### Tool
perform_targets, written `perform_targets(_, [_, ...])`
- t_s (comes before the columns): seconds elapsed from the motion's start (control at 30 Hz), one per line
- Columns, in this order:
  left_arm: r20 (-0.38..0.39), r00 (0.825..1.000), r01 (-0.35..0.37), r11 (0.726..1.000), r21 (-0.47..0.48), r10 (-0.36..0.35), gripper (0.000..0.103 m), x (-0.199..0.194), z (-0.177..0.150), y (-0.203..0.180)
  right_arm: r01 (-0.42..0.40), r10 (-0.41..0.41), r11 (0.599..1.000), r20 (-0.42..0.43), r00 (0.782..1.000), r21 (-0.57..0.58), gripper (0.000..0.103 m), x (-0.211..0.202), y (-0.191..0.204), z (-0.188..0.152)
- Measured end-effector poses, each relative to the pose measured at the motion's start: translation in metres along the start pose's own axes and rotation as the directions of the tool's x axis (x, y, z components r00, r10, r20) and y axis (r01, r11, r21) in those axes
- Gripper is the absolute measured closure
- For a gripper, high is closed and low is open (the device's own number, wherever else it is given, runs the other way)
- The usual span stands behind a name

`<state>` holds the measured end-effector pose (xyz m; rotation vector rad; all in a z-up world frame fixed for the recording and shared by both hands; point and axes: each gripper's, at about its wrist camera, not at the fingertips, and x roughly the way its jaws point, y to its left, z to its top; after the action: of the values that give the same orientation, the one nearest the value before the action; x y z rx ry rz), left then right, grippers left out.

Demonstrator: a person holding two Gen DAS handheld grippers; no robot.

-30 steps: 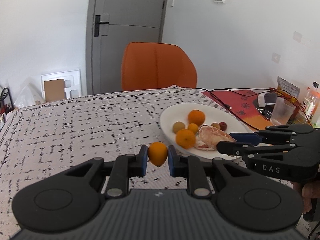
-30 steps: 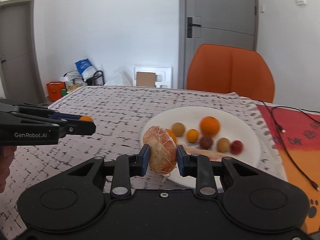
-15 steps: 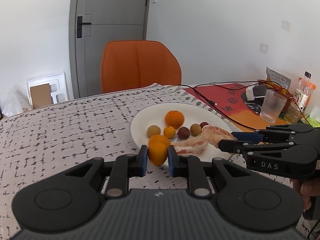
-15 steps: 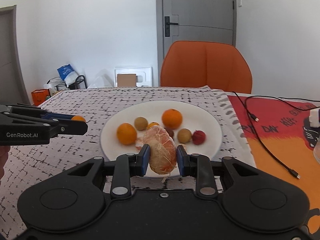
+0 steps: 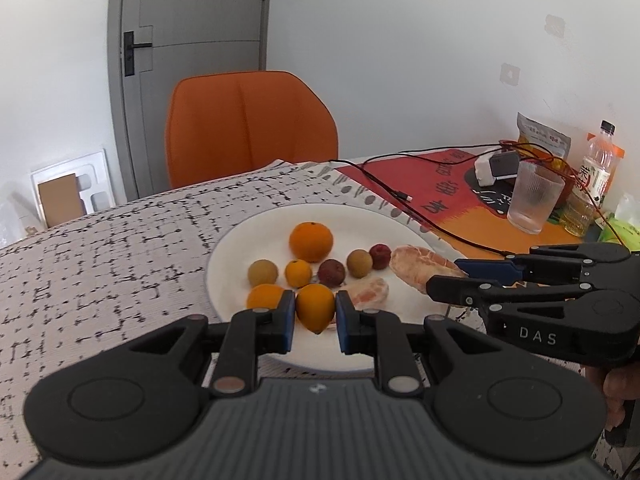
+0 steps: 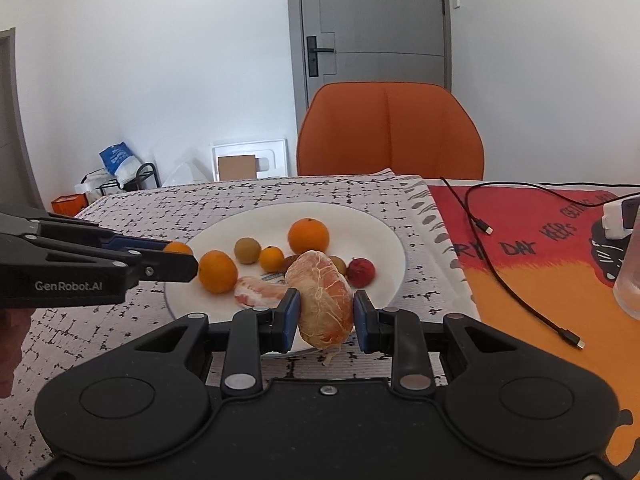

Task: Organize fruits
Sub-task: 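Lower both held fruits onto the plate and open both tools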

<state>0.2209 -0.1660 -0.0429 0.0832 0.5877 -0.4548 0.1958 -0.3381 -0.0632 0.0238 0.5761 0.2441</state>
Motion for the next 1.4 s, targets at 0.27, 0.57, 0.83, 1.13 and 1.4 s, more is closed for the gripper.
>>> perform_targets(0.27, [-0.039,0.999,0.012,1.0,0.019,-0.011,0.079,0.014,0.001,-0.009,0.015,-0.015,1.0,-0.01,1.0,0.019,0.076,0.005,-0.007,-0.001])
perform_targets(0.57, [-0.043,0.999,-0.018,1.0,-0.006,0.017,0.069,0.003,0.0,0.006,0.026,-0.026,0.999,-0.002,1.0,0.022,0.077,0.009,-0.006,0.001])
perform_targets(0.83, [-0.033,0.997,-0.065,0.997,-0.036,0.064,0.058,-0.014,-0.004,0.022,0.047,-0.047,0.999,-0.001,0.999,0.014,0.08,0.011,-0.004,0.007])
perform_targets(1.13, [-0.012,0.995,-0.096,0.994,-0.052,0.095,0.056,-0.036,-0.01,0.034,0.085,-0.085,0.996,-0.011,0.996,0.01,0.083,0.023,-0.002,0.009])
perform_targets(1.4, [-0.006,0.992,-0.123,0.988,-0.091,0.122,0.056,-0.049,-0.015,0.048,0.055,-0.055,0.998,-0.009,0.998,0.003,0.075,0.013,0.004,0.011])
